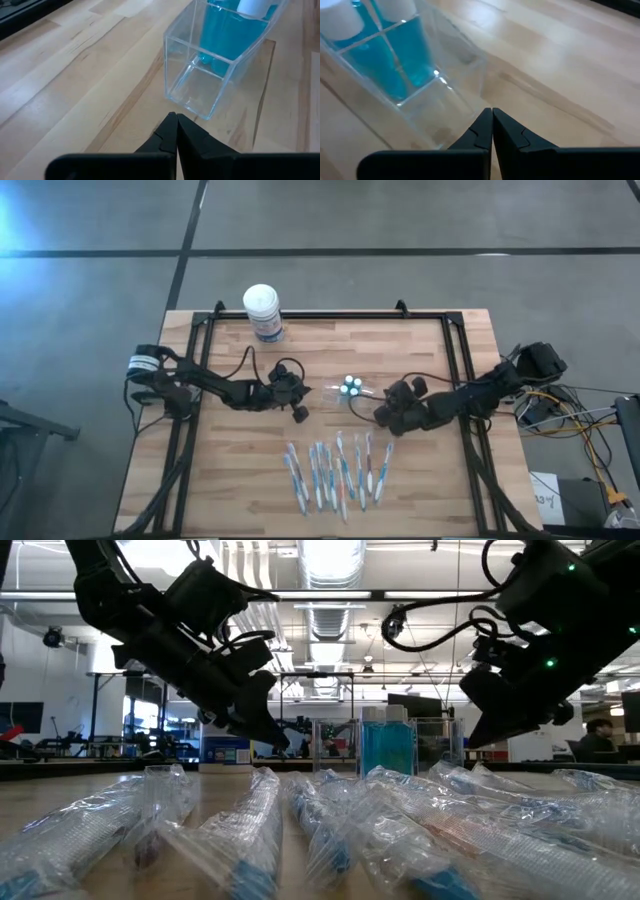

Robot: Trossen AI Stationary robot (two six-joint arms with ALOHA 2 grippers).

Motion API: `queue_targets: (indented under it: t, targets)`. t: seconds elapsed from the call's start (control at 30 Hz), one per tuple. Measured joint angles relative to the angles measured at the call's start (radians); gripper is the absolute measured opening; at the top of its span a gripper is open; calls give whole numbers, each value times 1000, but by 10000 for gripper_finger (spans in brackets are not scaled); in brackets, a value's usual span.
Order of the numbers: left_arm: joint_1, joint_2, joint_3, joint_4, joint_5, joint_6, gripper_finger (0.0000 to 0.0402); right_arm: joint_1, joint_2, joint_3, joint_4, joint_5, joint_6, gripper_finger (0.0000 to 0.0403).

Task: Pick & Place toothbrushing station
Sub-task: Adjust the transparent organizer

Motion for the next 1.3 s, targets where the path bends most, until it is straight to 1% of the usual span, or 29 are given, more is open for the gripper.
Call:
queue_targets:
  t: [0.1, 0.2, 0.43, 0.57, 0.67, 0.73, 0.9, 1.03, 1.17, 1.3]
  targets:
    - [0, 0, 0, 0, 4, 0, 3, -31, 0, 0, 69, -43, -84, 8]
    - [0, 0, 0, 0, 7, 0, 7, -49, 0, 0, 109, -53, -133, 8]
    - [0, 0, 0, 0, 24, 3, 6, -70, 0, 0, 121, -62, -178, 8]
    - [0, 0, 0, 0, 31, 5, 4, -85, 0, 0, 153, -81, -241, 8]
    - [0, 0, 0, 0, 32, 5, 9, -100, 0, 0, 197, -109, -318, 8]
    - [0, 0, 0, 0, 34, 5, 9, -113, 0, 0, 215, -126, -337, 8]
    - [0, -1, 0, 0, 34, 8, 3, -126, 0, 0, 210, -129, -342, 8]
    - [0, -1, 0, -4, 31, 7, 7, -126, -2, 0, 199, -119, -324, 8]
    - [0, -23, -21, -16, 3, 6, 7, -115, -2, 0, 164, -63, -234, 8]
    - [0, -103, -79, -21, -26, -5, 3, -87, -5, 12, 64, -61, -139, 8]
